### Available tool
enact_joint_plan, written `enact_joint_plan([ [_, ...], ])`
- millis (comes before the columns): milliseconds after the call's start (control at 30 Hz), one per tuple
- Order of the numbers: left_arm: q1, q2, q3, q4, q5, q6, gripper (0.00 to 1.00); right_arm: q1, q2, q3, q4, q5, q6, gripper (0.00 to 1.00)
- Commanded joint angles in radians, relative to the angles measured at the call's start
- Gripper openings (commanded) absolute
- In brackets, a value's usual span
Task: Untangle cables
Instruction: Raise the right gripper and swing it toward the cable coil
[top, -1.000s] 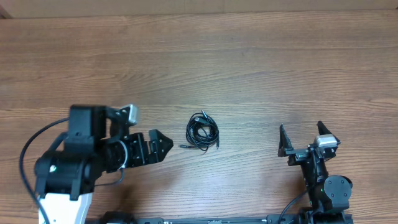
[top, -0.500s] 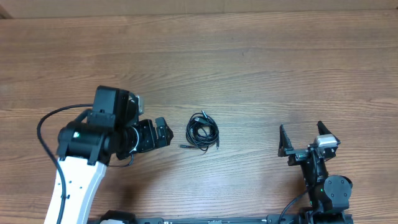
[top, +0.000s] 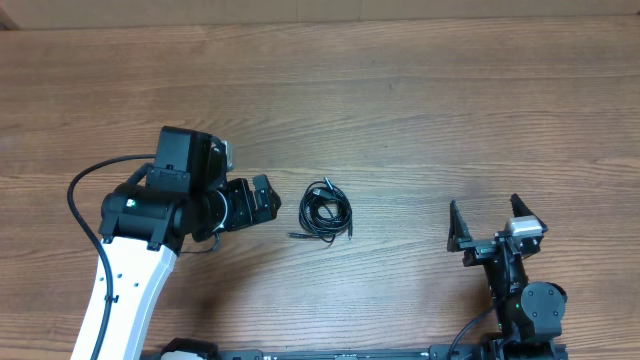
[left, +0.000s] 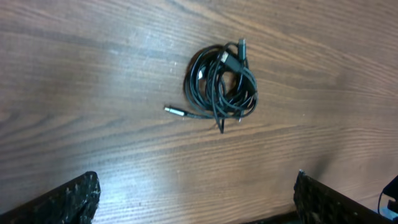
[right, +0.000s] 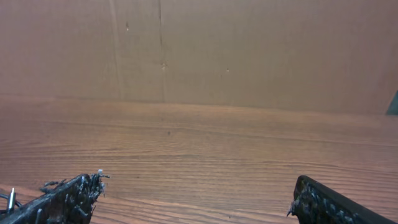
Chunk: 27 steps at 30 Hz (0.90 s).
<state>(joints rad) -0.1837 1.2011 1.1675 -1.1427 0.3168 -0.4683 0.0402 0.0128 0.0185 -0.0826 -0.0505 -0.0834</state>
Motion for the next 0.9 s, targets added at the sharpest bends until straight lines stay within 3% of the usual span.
enact_joint_plan([
  [0, -0.007, 0.013, 0.019, 0.021, -0.014, 0.027, 1.00, -0.002, -0.010, -0.010, 0.011, 0.003, -0.007, 1.00],
  [100, -0.007, 0.022, 0.019, 0.044, -0.013, 0.026, 1.00, -0.002, -0.010, -0.010, 0.039, -0.125, 0.042, 1.00],
  [200, -0.007, 0.035, 0.019, 0.069, -0.013, 0.026, 1.00, -0.001, -0.010, -0.010, 0.097, -0.446, 0.144, 1.00],
  [267, -0.007, 0.043, 0.019, 0.077, -0.013, 0.026, 1.00, -0.002, -0.010, -0.010, 0.142, -0.552, 0.144, 1.00],
  [533, -0.006, 0.076, 0.019, 0.083, -0.013, 0.026, 1.00, -0.003, -0.010, 0.035, 0.441, -0.609, 0.237, 1.00],
  [667, -0.006, 0.086, 0.019, 0.090, -0.008, 0.025, 1.00, -0.003, -0.008, 0.180, 0.330, -0.507, 0.230, 1.00],
  [867, -0.006, 0.087, 0.019, 0.105, -0.010, 0.026, 1.00, -0.003, 0.074, 0.490, -0.092, -0.340, 0.126, 1.00],
])
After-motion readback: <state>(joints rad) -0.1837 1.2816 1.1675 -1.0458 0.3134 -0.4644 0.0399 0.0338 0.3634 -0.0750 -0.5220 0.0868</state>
